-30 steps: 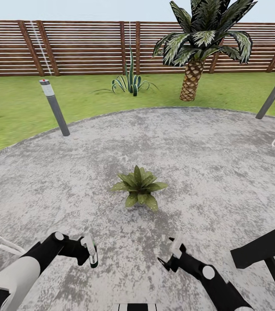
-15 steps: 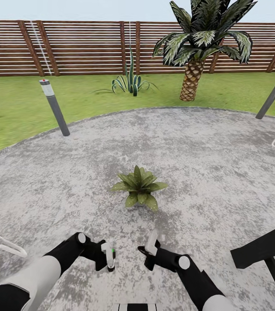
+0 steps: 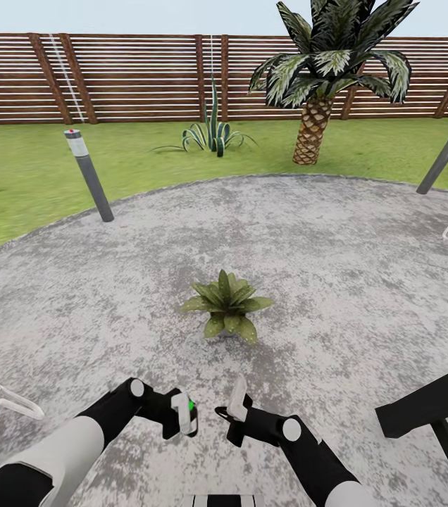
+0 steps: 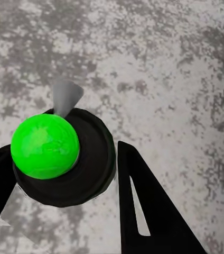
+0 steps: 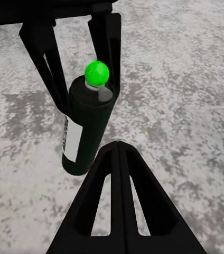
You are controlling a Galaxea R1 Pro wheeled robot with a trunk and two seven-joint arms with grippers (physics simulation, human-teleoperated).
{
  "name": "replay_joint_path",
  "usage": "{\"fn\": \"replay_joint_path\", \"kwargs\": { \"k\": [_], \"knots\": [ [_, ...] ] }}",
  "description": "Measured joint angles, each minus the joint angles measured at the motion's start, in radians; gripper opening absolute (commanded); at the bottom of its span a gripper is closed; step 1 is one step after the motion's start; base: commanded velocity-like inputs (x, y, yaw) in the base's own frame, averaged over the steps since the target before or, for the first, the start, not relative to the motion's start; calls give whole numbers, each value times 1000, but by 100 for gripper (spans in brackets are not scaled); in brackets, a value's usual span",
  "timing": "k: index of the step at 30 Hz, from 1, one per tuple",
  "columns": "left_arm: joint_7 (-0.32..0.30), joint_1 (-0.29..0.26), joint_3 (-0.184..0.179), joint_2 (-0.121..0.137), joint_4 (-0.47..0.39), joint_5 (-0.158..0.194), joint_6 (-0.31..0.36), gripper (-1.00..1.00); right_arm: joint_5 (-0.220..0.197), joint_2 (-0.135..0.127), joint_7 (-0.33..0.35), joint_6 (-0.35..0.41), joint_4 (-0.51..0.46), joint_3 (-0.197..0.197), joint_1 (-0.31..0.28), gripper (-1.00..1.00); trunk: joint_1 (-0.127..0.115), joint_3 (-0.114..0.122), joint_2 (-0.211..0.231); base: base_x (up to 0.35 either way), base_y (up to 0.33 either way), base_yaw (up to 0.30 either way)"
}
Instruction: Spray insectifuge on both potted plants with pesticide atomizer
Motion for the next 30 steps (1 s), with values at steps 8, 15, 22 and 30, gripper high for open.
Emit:
{"fn": "replay_joint_path", "kwargs": {
  "k": [8, 15, 22, 30],
  "knots": [
    [0, 6, 0, -25, 8, 1, -11, -100, 0, 0, 0, 0, 0, 0, 0, -100, 0, 0, 0, 0, 0, 0],
    [0, 6, 0, -44, 8, 2, -12, -100, 0, 0, 0, -1, 0, 0, 0, -100, 0, 0, 0, 0, 0, 0],
    [0, 6, 0, -59, 8, 2, -13, -100, 0, 0, 0, -1, -2, 0, 0, -100, 0, 0, 0, 0, 0, 0],
    [-1, 6, 0, -58, 10, 3, -69, -100, 1, 0, -1, -1, -2, 0, 0, -100, 0, 0, 0, 0, 0, 0]
  ]
}}
